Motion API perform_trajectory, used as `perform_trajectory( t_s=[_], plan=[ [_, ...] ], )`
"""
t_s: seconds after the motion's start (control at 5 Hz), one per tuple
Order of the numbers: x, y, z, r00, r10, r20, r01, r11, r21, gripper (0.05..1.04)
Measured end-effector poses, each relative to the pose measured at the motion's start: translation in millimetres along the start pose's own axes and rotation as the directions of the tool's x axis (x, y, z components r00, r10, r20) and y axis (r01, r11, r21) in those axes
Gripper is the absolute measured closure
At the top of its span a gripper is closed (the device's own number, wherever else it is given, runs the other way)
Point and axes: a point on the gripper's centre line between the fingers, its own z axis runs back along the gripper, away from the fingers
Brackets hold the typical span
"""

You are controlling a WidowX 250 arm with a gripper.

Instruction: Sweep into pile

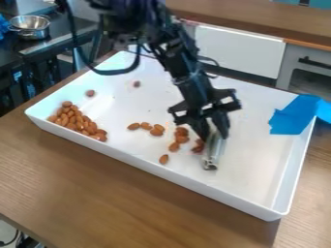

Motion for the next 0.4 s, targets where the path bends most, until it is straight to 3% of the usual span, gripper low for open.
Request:
perform_trajectory(
  t_s=[0.4],
  plan=[
    [10.8,60.8,28.9,0.999,0.021,0.034,-0.022,1.0,0.015,0.721]
  ],
)
